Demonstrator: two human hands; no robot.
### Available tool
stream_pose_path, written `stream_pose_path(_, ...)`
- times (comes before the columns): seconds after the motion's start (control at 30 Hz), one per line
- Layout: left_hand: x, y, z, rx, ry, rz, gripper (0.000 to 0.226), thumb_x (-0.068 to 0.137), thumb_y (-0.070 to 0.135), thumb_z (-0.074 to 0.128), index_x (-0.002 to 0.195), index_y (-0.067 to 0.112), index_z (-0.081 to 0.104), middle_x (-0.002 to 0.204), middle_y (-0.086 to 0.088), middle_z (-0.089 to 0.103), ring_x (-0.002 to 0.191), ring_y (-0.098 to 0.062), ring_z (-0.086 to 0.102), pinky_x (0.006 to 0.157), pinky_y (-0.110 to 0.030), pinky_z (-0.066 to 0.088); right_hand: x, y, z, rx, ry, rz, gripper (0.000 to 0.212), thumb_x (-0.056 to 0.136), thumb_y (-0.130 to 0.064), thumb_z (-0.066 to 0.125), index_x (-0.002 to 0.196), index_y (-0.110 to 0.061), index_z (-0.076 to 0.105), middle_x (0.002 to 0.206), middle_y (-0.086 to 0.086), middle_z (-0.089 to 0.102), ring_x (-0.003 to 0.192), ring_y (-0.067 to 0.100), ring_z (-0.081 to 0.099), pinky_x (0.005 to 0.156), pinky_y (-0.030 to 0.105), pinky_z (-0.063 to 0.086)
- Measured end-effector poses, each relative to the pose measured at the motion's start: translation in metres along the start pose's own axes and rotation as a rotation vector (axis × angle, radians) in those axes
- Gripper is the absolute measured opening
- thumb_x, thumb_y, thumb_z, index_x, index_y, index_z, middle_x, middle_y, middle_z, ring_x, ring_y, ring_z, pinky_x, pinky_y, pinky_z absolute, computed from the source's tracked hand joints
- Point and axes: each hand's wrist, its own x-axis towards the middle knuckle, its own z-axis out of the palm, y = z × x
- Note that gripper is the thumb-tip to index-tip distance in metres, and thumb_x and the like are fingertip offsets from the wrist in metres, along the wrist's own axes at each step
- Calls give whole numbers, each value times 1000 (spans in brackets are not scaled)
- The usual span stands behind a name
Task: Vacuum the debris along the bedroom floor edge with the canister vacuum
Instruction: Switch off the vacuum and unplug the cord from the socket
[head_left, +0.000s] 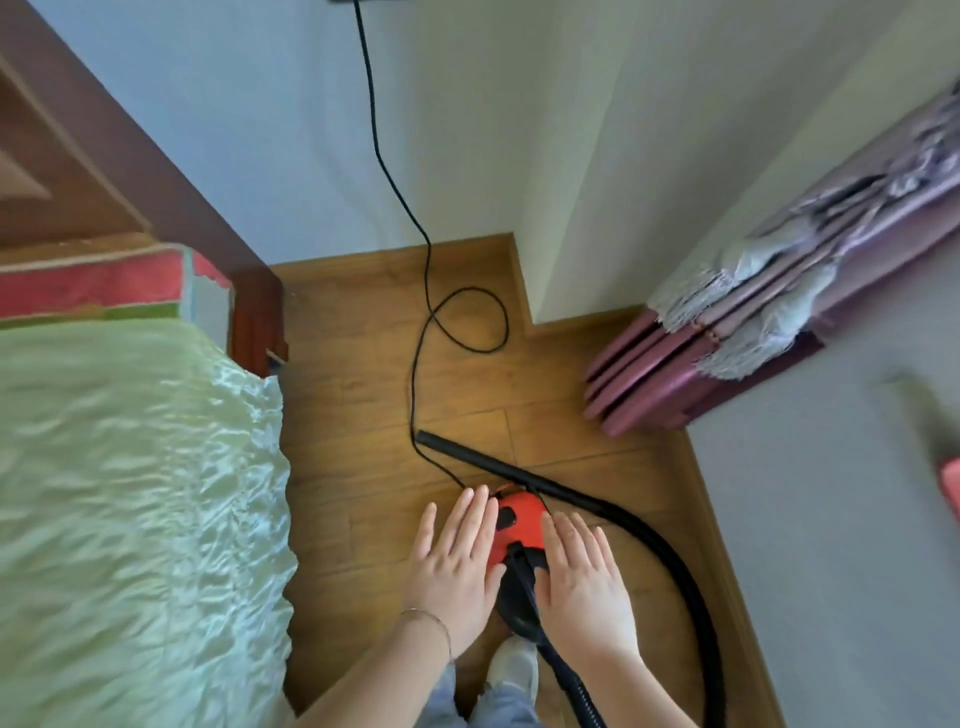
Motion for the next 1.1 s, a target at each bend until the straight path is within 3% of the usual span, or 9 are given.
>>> stream_pose_path(0.03, -8, 0, -17, 2, -16, -16, 63, 93, 49, 25, 146, 16, 21, 154, -3, 18, 142, -19, 19, 112, -50, 14, -6, -3, -18, -15, 32, 0, 60, 78, -31, 69, 131, -9, 54, 131, 7, 59, 124, 24, 53, 106, 40, 32)
stream_pose_path(0.1, -21, -5, -41, 16, -1, -31, 65, 94, 51, 13, 143, 18, -16, 153, 0, -18, 141, -19, -17, 110, -47, -13, -16, -8, -51, -45, 92, -13, 63, 65, -28, 80, 122, -7, 62, 119, 8, 67, 112, 25, 62, 97, 41, 44)
stream_pose_path(0.17, -30, -11, -64, 18, 46, -89, 66, 94, 51, 11, 138, 18, -26, 149, 1, -27, 137, -19, -27, 107, -46, -20, -22, -11, -78, -68, 117, -23, 64, 63, -27, 83, 120, -6, 63, 117, 10, 68, 108, 26, 64, 92, 40, 49)
stream_pose_path(0.27, -40, -18, -101, 6, 93, -132, 68, 94, 50, 15, 145, 17, -16, 155, 0, -17, 144, -19, -14, 113, -46, -11, -27, -16, -112, -98, 136, -21, 60, 76, -30, 73, 128, -7, 57, 126, 11, 62, 117, 26, 59, 99, 38, 44)
stream_pose_path(0.4, -38, -40, -142, 14, 171, -134, 64, 95, 46, 22, 149, 17, 3, 159, -1, 0, 146, -19, 2, 116, -45, 3, -16, -30, -147, -153, 188, -91, 58, 90, -34, 54, 141, -11, 40, 141, 10, 49, 133, 26, 42, 113, 39, 20)
stream_pose_path(0.5, -26, -64, -173, 38, 217, -132, 62, 94, 44, 26, 148, 16, 13, 158, -2, 11, 145, -20, 12, 115, -45, 11, 8, -47, -171, -164, 182, -117, 59, 96, -37, 37, 149, -15, 22, 152, 8, 33, 142, 24, 23, 115, 38, 1)
stream_pose_path(0.73, 25, -147, -234, 11, 280, -105, 59, 92, 42, 33, 145, 15, 30, 153, -3, 29, 139, -21, 30, 111, -46, 26, 94, -106, -222, -134, 255, -50, 59, 94, -37, 45, 146, -15, 29, 148, 7, 41, 139, 23, 32, 114, 35, 13)
stream_pose_path(0.87, 63, -212, -265, -4, 281, -103, 60, 94, 44, 24, 148, 18, 17, 157, -1, 17, 144, -19, 17, 114, -43, 15, 159, -146, -247, -143, 210, -40, 60, 97, -41, 31, 150, -18, 14, 154, 2, 28, 144, 18, 18, 115, 33, 2)
stream_pose_path(1.1, 114, -294, -298, -34, 253, -147, 59, 95, 45, 18, 149, 21, 10, 158, 3, 10, 145, -14, 6, 115, -39, 5, 234, -197, -282, -65, 242, 114, 61, 97, -43, 28, 150, -19, 10, 156, 3, 22, 144, 19, 14, 117, 34, 5)
